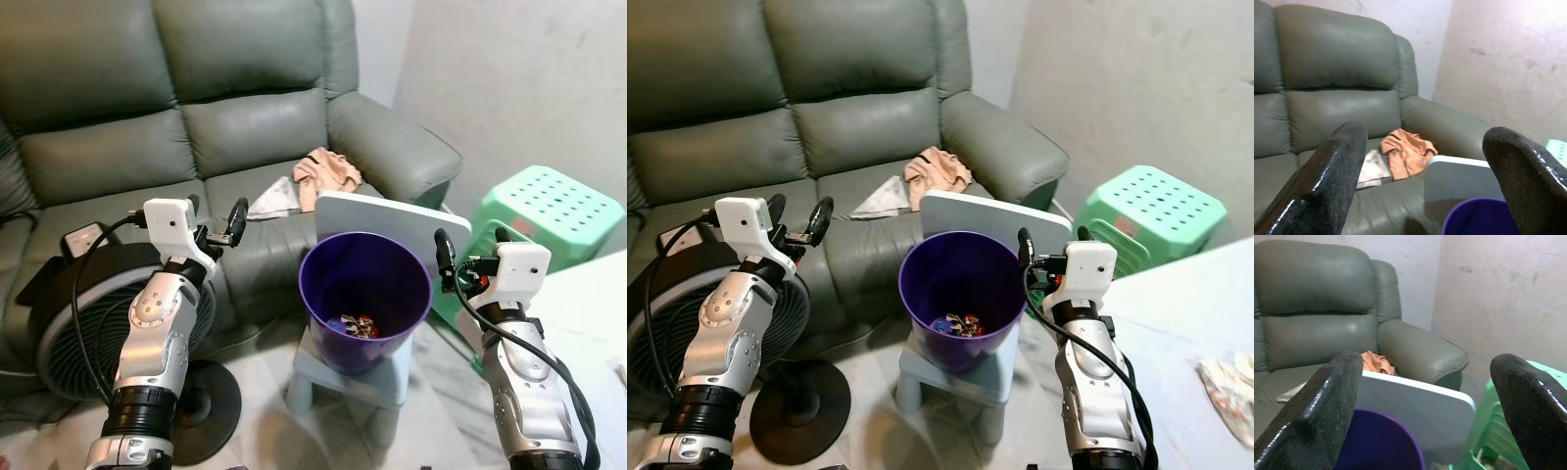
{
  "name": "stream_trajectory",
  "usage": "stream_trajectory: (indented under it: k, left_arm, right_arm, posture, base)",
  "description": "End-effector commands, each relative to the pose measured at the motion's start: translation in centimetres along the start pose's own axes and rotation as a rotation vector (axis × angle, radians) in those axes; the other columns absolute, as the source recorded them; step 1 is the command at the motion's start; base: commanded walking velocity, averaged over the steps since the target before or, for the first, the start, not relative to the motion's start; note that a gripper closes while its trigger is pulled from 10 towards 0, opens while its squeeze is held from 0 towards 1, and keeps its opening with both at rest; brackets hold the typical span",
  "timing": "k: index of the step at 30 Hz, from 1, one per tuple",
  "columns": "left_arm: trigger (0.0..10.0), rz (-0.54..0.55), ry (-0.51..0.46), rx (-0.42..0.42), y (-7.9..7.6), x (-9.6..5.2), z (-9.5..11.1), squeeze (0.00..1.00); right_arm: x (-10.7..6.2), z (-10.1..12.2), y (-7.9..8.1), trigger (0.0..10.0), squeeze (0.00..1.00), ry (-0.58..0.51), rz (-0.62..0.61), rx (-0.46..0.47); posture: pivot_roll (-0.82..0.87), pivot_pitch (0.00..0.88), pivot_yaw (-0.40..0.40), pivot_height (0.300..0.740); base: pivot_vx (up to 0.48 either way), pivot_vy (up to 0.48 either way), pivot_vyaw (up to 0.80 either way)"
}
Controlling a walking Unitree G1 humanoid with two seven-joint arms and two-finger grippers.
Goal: Picking trash to rubbish bin
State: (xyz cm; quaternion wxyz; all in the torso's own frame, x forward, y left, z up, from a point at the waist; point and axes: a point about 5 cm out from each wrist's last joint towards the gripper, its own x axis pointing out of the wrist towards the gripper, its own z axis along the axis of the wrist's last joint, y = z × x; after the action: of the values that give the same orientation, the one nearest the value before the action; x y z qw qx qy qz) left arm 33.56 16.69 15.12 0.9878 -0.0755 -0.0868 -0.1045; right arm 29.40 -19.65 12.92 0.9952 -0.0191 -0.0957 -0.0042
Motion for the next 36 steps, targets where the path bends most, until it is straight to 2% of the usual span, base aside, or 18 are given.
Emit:
stream_trajectory:
  k: [1, 7, 36]
  left_arm:
    - [10.0, -0.007, 0.018, -0.011, -0.07, 0.16, -0.24, 0.00]
    - [10.0, -0.002, 0.026, 0.024, -0.03, 0.20, -0.30, 0.00]
    - [10.0, 0.005, 0.053, 0.037, -0.11, 0.25, -0.76, 0.00]
  right_arm:
    - [0.09, -0.07, 0.23, 10.0, 0.00, 0.009, 0.009, 0.000]
    - [0.00, -0.13, 0.33, 10.0, 0.00, 0.014, 0.011, -0.001]
    - [-0.15, -0.25, 0.33, 10.0, 0.00, 0.024, 0.011, -0.014]
  posture:
    - [0.02, 0.000, 0.003, 0.715]
    - [0.02, 0.000, 0.003, 0.715]
    - [0.02, 0.000, 0.001, 0.715]
  base:
    - [0.000, 0.472, -0.76]
    - [0.000, 0.151, -0.76]
    - [0.000, 0.000, -0.76]
